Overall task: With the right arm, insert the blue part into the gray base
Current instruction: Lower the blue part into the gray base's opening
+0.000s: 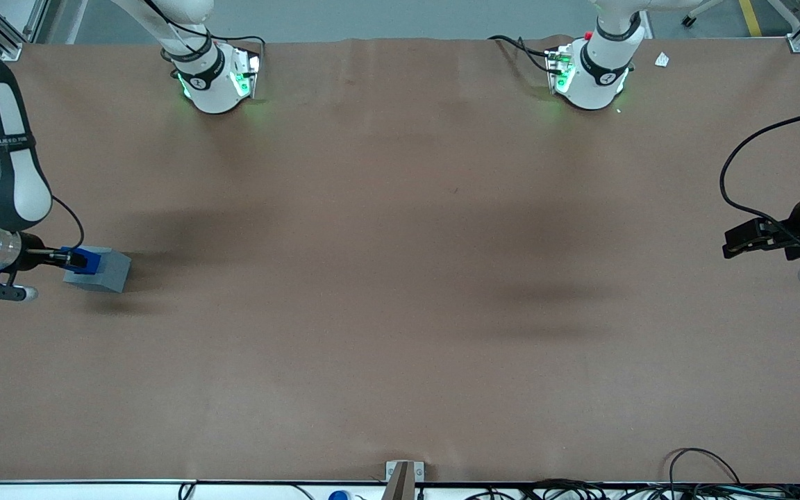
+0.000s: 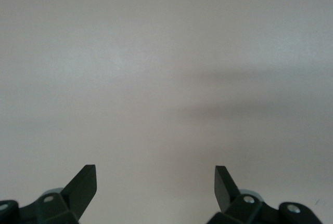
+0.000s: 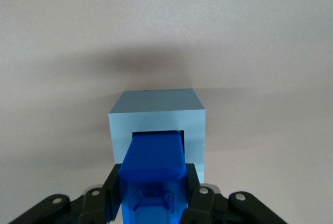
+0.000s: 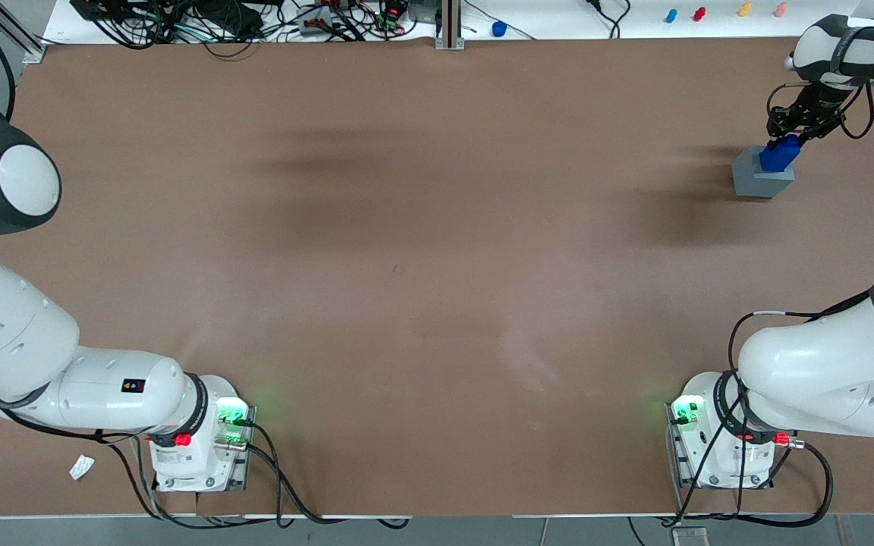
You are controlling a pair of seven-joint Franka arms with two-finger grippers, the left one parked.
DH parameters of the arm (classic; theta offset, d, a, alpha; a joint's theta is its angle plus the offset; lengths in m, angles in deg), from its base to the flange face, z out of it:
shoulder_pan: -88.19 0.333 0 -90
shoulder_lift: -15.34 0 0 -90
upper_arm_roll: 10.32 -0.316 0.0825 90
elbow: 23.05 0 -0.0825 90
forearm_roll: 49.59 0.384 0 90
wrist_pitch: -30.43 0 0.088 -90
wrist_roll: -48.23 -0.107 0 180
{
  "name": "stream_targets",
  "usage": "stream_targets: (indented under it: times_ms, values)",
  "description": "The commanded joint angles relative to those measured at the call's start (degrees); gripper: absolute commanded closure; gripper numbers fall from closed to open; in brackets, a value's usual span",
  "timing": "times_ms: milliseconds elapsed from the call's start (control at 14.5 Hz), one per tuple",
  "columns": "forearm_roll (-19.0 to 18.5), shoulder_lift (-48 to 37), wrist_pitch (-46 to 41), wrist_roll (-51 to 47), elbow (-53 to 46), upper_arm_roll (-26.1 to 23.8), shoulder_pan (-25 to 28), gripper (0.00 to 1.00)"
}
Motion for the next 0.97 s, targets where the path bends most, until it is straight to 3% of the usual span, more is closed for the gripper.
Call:
stream_targets:
  times_ms: [0,830,899]
  values:
    - [-0.7,-0.4,-0.8,-0.7,0.2,-0.4,-0.2,0.99]
    - [0.2,1.2,0.6,-0.8,-0.1,-0.5,-0.1,0.98]
    - [0.3,1.5,0.6,-0.7,-0.2,-0.5,-0.1,0.88]
